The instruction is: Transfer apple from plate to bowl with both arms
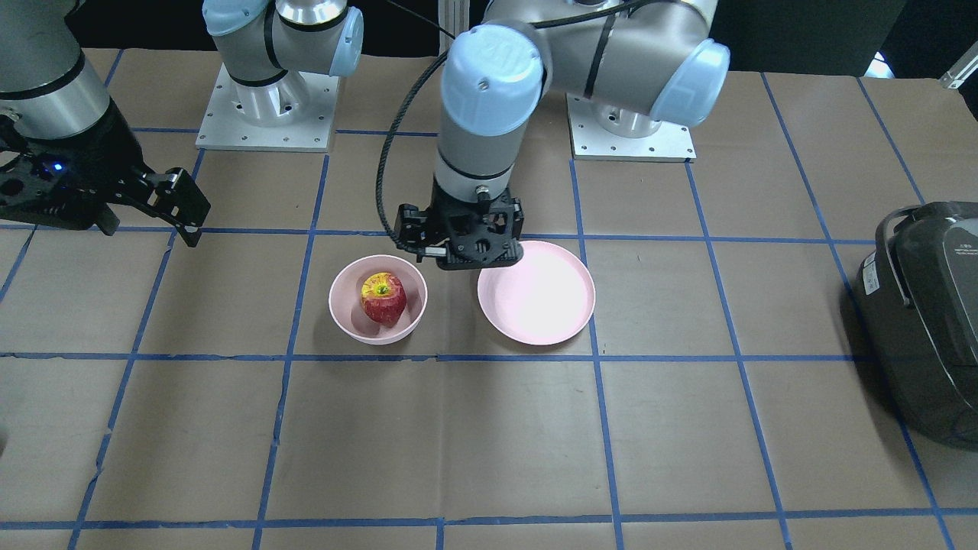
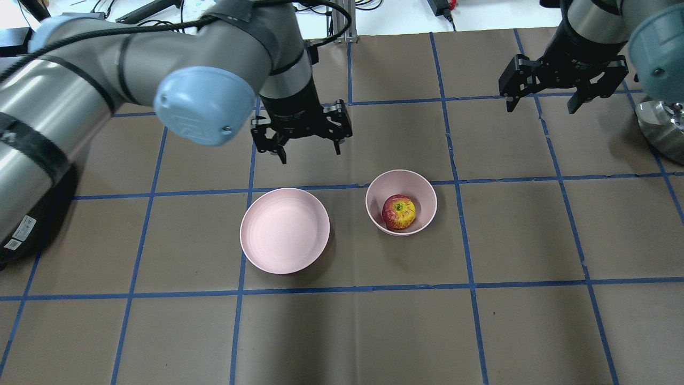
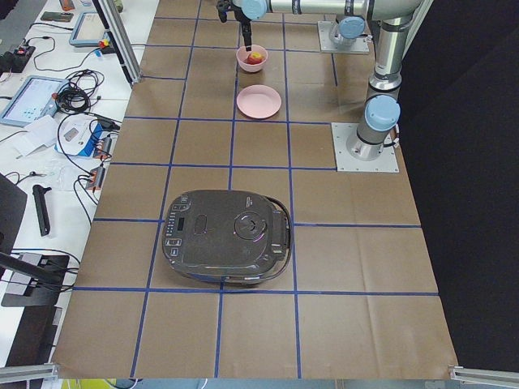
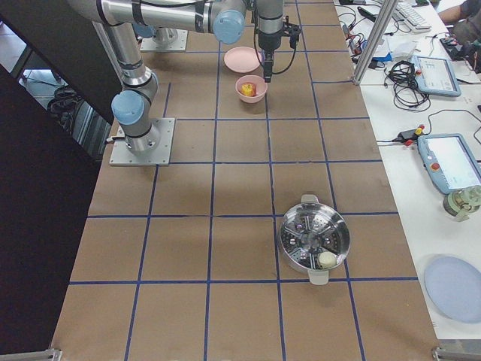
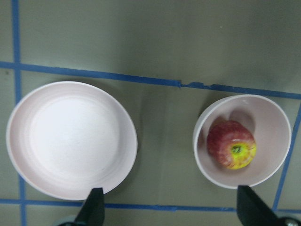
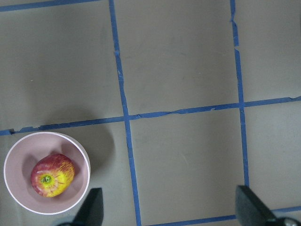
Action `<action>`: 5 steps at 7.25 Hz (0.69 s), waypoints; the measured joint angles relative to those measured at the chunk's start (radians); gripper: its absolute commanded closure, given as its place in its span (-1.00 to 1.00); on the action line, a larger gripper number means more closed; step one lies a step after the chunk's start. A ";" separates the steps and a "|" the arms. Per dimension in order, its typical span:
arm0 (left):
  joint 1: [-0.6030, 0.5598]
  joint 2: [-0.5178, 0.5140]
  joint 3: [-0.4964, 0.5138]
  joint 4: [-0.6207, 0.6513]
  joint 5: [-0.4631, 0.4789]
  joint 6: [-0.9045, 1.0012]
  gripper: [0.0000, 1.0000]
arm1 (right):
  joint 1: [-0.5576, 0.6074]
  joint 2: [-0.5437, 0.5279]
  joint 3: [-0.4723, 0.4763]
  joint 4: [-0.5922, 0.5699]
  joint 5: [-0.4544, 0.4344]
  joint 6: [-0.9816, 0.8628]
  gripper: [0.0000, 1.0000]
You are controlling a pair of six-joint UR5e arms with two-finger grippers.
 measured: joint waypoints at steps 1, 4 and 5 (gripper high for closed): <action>0.051 0.044 0.001 -0.060 0.039 0.117 -1.00 | 0.032 -0.002 -0.005 -0.006 0.007 0.013 -1.00; 0.158 0.096 0.022 -0.118 0.085 0.291 -1.00 | 0.078 -0.001 -0.005 -0.008 0.015 0.073 -1.00; 0.171 0.103 0.027 -0.122 0.086 0.309 -1.00 | 0.080 0.000 -0.001 -0.008 0.014 0.066 -1.00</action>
